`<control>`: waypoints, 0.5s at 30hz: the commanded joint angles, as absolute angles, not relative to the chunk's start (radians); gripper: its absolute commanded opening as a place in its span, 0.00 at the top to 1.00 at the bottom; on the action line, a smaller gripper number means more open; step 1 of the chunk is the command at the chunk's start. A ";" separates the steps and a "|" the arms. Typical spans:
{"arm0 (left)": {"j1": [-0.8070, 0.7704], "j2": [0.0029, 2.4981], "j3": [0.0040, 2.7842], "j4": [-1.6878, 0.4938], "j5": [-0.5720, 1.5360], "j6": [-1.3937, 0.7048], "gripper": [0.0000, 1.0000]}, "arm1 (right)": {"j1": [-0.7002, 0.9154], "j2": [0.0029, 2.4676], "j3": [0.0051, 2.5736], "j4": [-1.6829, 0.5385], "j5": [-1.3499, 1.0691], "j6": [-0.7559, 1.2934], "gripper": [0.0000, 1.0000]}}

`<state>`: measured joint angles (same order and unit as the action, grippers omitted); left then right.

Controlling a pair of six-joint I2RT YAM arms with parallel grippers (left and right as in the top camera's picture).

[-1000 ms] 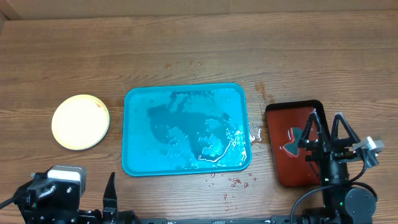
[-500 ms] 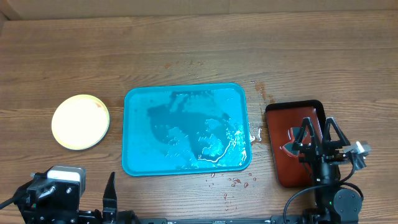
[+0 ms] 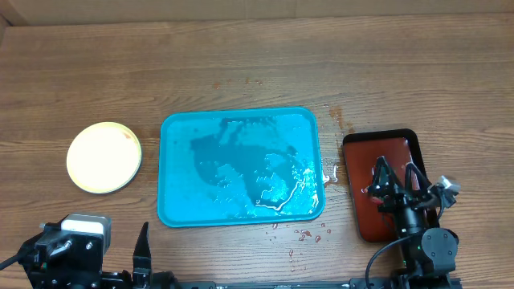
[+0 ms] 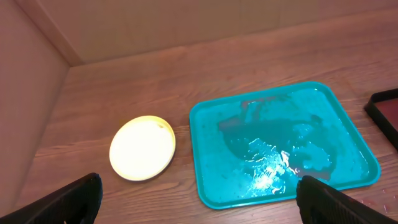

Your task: Clean dirty plates on tray and stack at the side

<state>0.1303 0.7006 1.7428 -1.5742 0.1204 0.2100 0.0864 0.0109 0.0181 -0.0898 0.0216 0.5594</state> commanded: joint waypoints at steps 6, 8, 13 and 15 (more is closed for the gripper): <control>0.123 0.696 1.748 -1.571 0.128 0.221 0.00 | 0.084 0.003 0.008 -0.084 -0.002 0.520 0.00; 0.123 0.696 1.748 -1.571 0.128 0.221 0.00 | 0.084 0.003 0.008 -0.084 -0.002 0.520 0.00; 0.123 0.696 1.748 -1.571 0.128 0.221 0.00 | 0.084 0.003 0.008 -0.084 -0.002 0.520 0.00; 0.123 0.696 1.748 -1.571 0.128 0.221 0.00 | 0.084 0.003 0.008 -0.084 -0.002 0.520 0.00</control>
<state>0.1303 0.7006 1.7428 -1.5742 0.1204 0.2100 0.0868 0.0113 0.0181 -0.0898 0.0036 0.5266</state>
